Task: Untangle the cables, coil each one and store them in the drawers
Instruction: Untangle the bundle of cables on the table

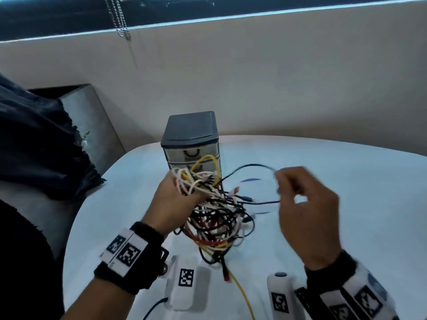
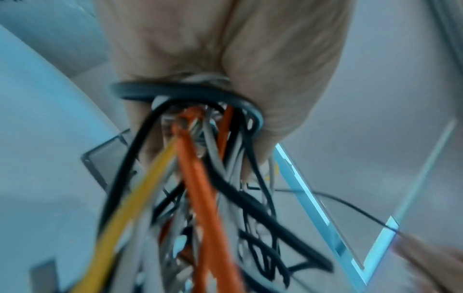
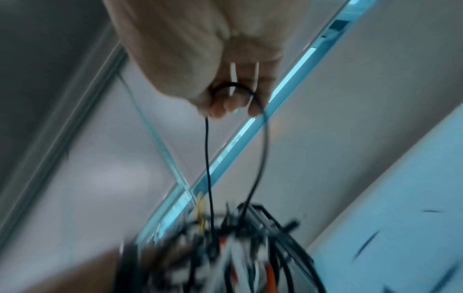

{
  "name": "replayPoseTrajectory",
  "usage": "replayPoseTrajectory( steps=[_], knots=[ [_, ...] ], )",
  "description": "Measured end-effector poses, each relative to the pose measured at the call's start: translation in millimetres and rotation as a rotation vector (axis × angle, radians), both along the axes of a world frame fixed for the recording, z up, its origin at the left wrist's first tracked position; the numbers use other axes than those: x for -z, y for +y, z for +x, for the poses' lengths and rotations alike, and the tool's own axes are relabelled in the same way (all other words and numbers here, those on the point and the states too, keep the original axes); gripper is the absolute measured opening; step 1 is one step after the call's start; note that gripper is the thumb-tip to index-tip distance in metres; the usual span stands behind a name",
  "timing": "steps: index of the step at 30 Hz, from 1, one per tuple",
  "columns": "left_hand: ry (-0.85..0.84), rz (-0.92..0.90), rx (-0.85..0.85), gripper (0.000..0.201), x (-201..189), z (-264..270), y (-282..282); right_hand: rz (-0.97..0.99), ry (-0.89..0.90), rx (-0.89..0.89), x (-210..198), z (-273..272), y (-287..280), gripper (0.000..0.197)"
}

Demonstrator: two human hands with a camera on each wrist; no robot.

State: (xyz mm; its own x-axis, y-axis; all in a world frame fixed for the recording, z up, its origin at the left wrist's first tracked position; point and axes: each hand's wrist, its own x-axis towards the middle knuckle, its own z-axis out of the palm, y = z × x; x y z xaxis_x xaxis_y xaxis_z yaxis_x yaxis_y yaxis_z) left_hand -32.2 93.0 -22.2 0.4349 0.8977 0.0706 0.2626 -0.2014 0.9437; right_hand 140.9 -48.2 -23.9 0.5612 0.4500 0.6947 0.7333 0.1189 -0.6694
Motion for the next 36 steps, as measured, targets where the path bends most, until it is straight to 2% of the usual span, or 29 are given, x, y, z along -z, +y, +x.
replayPoseTrajectory(
  steps=[2, 3, 4, 6, 8, 10, 13, 15, 17, 20, 24, 27, 33, 36],
  knots=[
    [-0.149, -0.096, -0.150, 0.034, 15.4, -10.3, 3.1, 0.154, 0.267, 0.049, -5.6, 12.4, -0.3, 0.014],
    [-0.217, -0.142, -0.202, 0.031, 22.0, -14.7, 2.3, 0.170, 0.404, 0.054, -3.6, 19.9, 2.1, 0.015],
    [-0.263, -0.172, -0.238, 0.028, 26.8, -17.9, -0.6, 0.121, 0.512, 0.052, 0.5, 26.8, 5.3, 0.013],
    [-0.280, -0.178, -0.268, 0.026, 38.4, -22.7, -7.8, -0.144, 0.602, 0.042, 16.6, 38.6, 11.7, 0.007],
    [-0.271, -0.158, -0.258, 0.027, 48.7, -26.3, -17.2, -0.477, 0.475, 0.081, 33.8, 40.6, 11.0, 0.040],
    [-0.292, -0.110, -0.244, 0.029, 55.0, -28.2, -23.6, -0.572, 0.164, 0.120, 38.2, 30.8, 7.0, 0.062],
    [-0.307, -0.019, -0.194, 0.032, 55.7, -26.4, -29.9, -0.490, -0.310, -0.054, 34.5, -1.6, 10.7, 0.053],
    [-0.321, 0.029, -0.128, 0.033, 52.5, -25.3, -35.3, -0.539, -0.505, -0.180, 35.6, -20.8, 17.7, 0.049],
    [-0.314, 0.075, -0.053, 0.034, 52.0, -26.2, -39.1, -0.586, -0.562, -0.250, 40.3, -27.2, 22.3, 0.052],
    [-0.350, 0.078, -0.001, 0.033, 54.0, -30.5, -41.8, -0.588, -0.567, -0.249, 42.3, -21.9, 25.1, 0.053],
    [-0.369, 0.066, -0.012, 0.030, 54.2, -32.6, -40.0, -0.536, -0.530, -0.228, 40.1, -17.5, 27.2, 0.026],
    [-0.361, 0.050, -0.073, 0.032, 55.7, -32.2, -35.5, -0.392, -0.448, -0.251, 33.0, -16.5, 24.3, 0.023],
    [-0.416, 0.042, -0.108, 0.033, 55.5, -26.7, -37.1, -0.062, -0.075, -0.112, 18.6, -16.0, 14.5, 0.013],
    [-0.409, 0.046, -0.142, 0.034, 59.3, -29.7, -34.5, 0.080, 0.111, 0.010, 12.0, 4.7, 9.6, 0.012]
  ],
)
